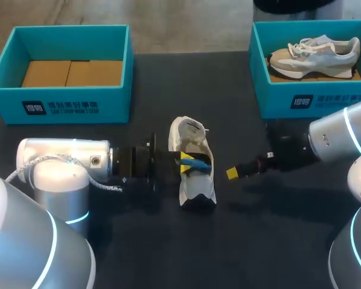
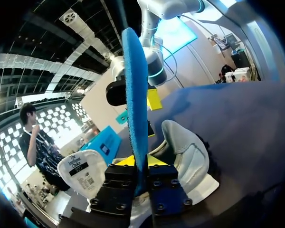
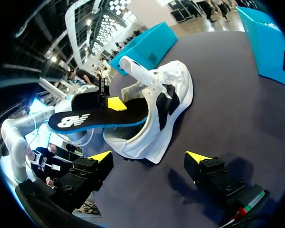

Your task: Take the shoe out of the shoebox, open the shoe tongue, remove and reinsert the insole, then place the shoe into the shoebox

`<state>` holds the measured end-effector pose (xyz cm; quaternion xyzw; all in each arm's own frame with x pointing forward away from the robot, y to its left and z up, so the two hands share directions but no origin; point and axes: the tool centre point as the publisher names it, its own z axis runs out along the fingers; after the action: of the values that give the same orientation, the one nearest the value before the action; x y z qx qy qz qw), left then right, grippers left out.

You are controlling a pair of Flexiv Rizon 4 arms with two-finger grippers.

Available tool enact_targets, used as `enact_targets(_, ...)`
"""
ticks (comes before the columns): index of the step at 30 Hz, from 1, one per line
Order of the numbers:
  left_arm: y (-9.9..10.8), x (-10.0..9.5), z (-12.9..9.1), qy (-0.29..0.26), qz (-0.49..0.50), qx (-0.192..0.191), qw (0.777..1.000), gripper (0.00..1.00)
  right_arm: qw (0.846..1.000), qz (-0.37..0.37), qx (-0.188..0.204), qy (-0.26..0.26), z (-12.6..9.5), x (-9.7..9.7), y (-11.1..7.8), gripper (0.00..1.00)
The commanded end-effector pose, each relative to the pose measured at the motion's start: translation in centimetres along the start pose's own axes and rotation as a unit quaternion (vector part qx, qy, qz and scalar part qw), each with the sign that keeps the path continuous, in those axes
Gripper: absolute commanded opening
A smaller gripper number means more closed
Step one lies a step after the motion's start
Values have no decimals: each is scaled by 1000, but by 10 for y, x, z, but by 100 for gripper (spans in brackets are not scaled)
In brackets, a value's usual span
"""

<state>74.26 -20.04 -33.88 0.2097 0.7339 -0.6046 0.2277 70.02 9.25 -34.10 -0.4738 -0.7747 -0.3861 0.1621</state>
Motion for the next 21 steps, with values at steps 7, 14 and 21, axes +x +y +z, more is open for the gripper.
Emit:
enact_targets(7, -14, -5, -6, -1, 0, 22, 1000, 38, 1000, 0, -3, -3, 2, 3, -1, 100)
enact_targets(14, -12, -3, 1, 16, -2, 27, 999, 31, 1000, 3, -5, -5, 1, 4, -2, 100)
enact_targets(21, -7, 1, 5, 41, -7, 23, 999, 0, 1000, 5, -6, -7, 0, 4, -3, 100)
